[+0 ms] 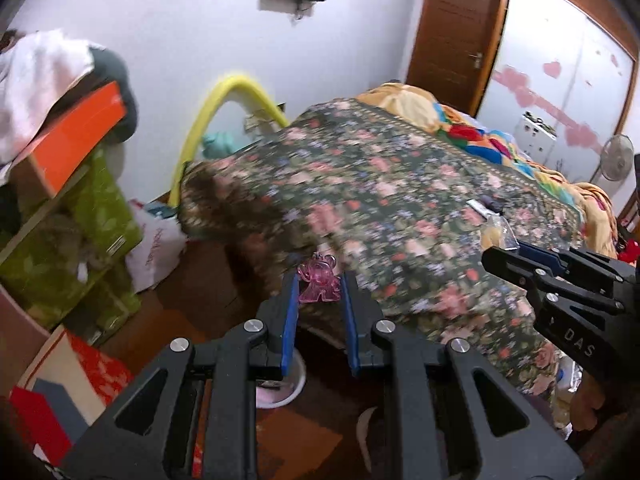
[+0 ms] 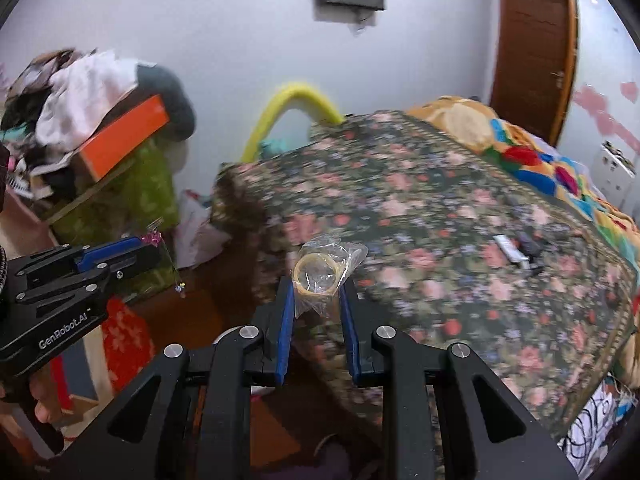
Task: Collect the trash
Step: 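Carry the keychain and tape roll in both grippers over the white bin, then open the left gripper over the bin while the right gripper releases the tape roll, then move both open grippers back to the items on the bedspread, then grasp the purple spray bottle with the right gripper while the left gripper grasps the white tube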
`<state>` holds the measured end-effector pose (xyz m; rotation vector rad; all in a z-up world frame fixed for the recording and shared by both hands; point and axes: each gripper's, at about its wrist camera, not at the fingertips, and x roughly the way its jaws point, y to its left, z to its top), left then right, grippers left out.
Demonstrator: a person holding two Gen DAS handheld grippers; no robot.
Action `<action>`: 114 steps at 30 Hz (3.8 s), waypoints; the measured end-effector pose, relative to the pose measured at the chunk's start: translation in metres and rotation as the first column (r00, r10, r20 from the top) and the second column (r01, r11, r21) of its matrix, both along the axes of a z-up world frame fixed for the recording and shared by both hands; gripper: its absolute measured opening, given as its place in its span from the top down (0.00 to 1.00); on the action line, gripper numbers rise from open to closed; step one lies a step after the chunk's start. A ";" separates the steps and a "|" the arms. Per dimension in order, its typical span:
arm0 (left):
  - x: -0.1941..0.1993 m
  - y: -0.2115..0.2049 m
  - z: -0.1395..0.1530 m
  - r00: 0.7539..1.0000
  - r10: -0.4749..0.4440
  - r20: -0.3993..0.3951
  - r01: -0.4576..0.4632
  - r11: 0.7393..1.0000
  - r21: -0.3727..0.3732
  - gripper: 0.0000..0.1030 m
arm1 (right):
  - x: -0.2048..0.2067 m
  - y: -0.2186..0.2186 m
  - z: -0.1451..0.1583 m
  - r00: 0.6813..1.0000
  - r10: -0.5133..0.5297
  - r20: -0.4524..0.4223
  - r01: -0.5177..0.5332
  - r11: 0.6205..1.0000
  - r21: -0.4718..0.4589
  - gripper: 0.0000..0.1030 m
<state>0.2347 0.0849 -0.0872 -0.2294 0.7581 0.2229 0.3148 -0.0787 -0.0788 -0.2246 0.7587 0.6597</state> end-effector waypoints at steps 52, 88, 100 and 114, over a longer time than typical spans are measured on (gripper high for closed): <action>-0.028 0.090 -0.080 0.971 0.116 -0.209 -0.131 0.989 -0.063 0.64 | -0.002 0.127 -0.065 0.944 0.199 -0.264 -0.220 0.974 -0.052 0.41; 0.177 -0.176 0.006 0.961 -0.273 -0.040 0.271 0.961 -0.047 0.52 | 0.104 -0.200 0.028 0.951 -0.310 0.008 0.310 0.951 -0.011 0.41; 0.264 -0.223 -0.049 0.935 -0.338 -0.104 0.335 0.941 -0.042 0.52 | 0.188 -0.236 -0.023 0.918 -0.389 -0.075 0.389 0.921 -0.010 0.41; 0.359 -0.235 -0.122 0.928 -0.344 -0.145 0.339 0.939 -0.061 0.52 | 0.309 -0.218 -0.109 0.894 -0.417 -0.167 0.416 0.908 -0.039 0.43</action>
